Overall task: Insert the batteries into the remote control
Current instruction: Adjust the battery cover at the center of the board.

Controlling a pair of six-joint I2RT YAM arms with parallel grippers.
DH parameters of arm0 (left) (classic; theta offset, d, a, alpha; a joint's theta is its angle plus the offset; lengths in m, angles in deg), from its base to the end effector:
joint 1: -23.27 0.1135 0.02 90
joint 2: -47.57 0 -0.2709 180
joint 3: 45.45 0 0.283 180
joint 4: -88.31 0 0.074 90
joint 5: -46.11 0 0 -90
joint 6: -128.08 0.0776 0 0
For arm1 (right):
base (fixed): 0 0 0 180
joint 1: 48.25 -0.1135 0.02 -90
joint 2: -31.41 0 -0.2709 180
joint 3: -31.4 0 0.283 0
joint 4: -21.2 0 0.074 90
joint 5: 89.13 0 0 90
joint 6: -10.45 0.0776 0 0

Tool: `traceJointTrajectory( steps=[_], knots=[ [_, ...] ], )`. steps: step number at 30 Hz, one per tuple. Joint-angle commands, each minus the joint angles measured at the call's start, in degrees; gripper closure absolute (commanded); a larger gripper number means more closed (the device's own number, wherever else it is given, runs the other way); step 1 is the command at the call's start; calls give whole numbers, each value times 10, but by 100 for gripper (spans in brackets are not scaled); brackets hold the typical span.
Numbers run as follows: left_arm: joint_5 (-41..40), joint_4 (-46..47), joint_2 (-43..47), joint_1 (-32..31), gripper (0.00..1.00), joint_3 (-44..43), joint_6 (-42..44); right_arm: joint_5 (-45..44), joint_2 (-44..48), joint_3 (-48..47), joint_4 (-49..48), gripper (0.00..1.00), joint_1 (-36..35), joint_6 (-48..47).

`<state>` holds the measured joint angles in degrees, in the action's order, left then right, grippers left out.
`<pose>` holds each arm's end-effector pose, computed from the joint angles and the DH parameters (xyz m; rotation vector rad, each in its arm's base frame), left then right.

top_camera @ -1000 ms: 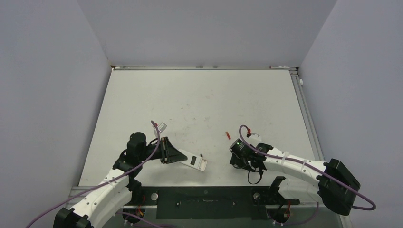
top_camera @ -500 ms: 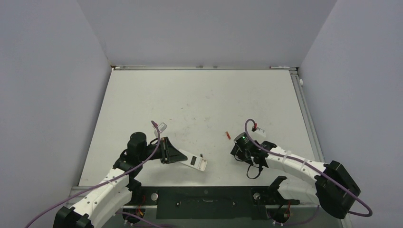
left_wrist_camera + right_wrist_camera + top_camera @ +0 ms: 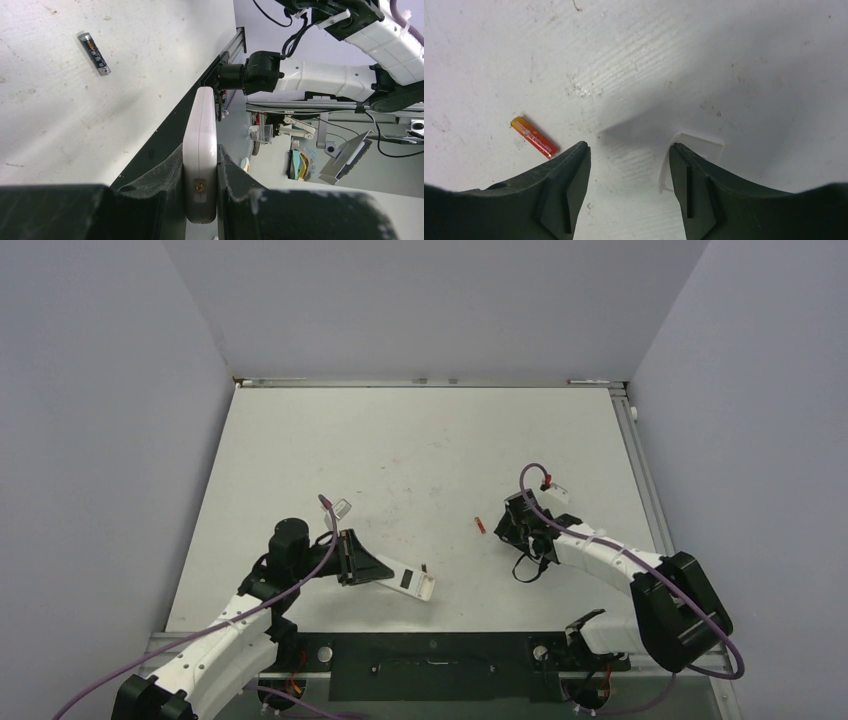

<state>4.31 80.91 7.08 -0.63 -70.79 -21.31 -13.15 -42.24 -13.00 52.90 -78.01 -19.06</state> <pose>0.1624 -0.1352 0.1672 -0.0444 2.2721 -1.6938 0.2378 0.1143 0.1047 0.7698 2.4884 0.2521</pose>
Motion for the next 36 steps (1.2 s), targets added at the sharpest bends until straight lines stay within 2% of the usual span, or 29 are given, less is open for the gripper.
traceJointTrajectory(
  steps=[1, 7, 13, 18, 24, 29, 36],
  knots=[
    [-8, -3, -3, 0, 100, -21, 14, 11, -41, -16, 4, 41, 19, -48],
    [-34, -38, 3, -2, 100, -38, 22, 0, -4, -71, 53, 41, 19, -81],
    [-100, -32, 48, -16, 100, -17, -50, -16, 69, -111, 122, 41, 10, -109],
    [-262, -27, 111, -102, 100, 21, -144, -37, 114, -131, 158, 41, -39, -111],
    [-484, -82, 166, -234, 100, 31, -216, -54, 116, -150, 185, 41, -98, -116],
    [-659, -163, 174, -324, 100, 19, -254, -48, 124, -137, 178, 41, -115, -125],
    [-761, -166, 143, -350, 100, 30, -299, -35, 148, -120, 173, 41, -118, -144]
  ],
)
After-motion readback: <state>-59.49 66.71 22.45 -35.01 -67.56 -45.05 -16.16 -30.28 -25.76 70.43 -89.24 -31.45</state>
